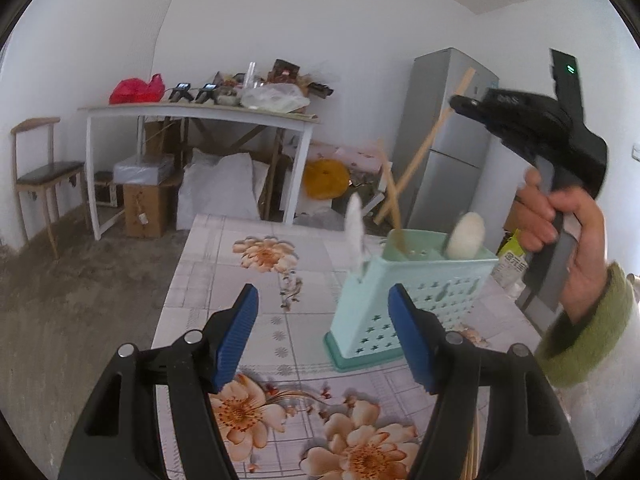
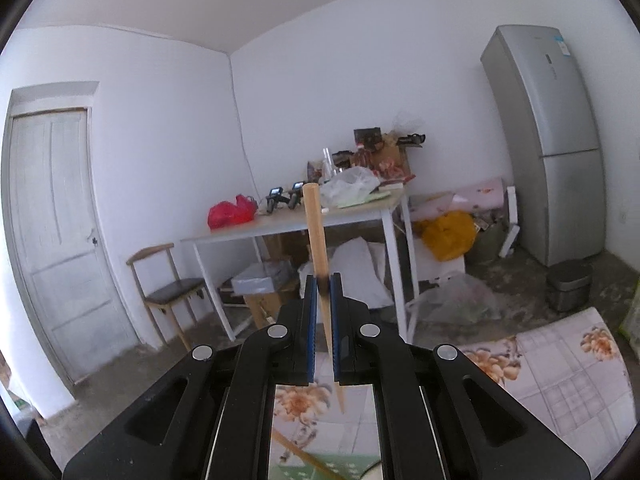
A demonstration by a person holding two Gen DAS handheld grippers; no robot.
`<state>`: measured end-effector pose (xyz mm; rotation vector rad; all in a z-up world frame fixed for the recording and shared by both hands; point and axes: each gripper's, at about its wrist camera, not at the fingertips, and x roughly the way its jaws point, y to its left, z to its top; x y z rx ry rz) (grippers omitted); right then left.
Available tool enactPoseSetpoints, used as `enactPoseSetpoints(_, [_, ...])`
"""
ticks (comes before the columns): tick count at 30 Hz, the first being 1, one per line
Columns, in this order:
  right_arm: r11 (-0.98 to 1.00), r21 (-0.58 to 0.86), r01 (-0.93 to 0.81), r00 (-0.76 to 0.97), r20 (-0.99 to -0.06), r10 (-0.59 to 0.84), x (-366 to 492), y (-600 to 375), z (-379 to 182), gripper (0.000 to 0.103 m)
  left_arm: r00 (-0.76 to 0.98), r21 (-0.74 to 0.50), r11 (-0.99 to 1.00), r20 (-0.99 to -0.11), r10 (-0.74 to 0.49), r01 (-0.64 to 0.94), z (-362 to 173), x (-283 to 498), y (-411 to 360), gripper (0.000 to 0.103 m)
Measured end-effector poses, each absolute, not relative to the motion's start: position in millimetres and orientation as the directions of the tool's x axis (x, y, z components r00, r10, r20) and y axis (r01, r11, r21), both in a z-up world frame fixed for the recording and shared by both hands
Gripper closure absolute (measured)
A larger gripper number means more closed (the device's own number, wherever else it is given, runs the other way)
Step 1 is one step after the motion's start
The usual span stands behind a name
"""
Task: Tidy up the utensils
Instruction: 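Lower the held chopstick into the green holder and open the right tool, then move the right tool back toward the chopsticks on the table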
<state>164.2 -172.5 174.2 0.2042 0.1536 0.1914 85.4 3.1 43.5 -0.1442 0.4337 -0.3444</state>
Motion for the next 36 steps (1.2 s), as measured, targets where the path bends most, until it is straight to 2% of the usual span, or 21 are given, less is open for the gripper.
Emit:
enactPoseSetpoints(4, [0.964,0.202,-0.170,0.974,-0.112,0.196,151.5,-173.1,183.0,0.098,0.843,-0.222,0.931,-0.401,-0.359,0.290,39.7,93.8,3.7,0.038])
enactPoseSetpoints(14, [0.957,0.172,-0.233,0.972,0.017,0.234,106.4,-175.9,231.8,0.099,0.841,-0.224,0.927,-0.395,-0.369,0.301,39.5,89.6,0.4,0.038])
enactPoseSetpoints(17, [0.958,0.160,-0.239,0.970,-0.002,0.242,103.7,-173.5,224.1,0.099,0.839,-0.218,0.928,-0.402,-0.368,0.303,39.9,88.7,-0.3,0.038])
enactPoseSetpoints(23, [0.961,0.161,-0.226,0.965,-0.101,0.243,111.6,-169.3,192.1,0.099,0.837,-0.209,0.929,-0.406,-0.366,0.305,41.1,84.0,-2.2,0.038])
enactPoseSetpoints(31, [0.956,0.163,-0.244,0.964,-0.069,0.258,111.7,-164.8,206.2,0.100,0.838,-0.219,0.932,-0.413,-0.357,0.289,39.6,83.4,-0.2,0.038])
enactPoseSetpoints(36, [0.953,0.179,-0.246,0.957,-0.114,0.268,104.5,-169.3,197.9,0.099,0.835,-0.218,0.936,-0.427,-0.347,0.277,35.2,84.2,1.7,0.038])
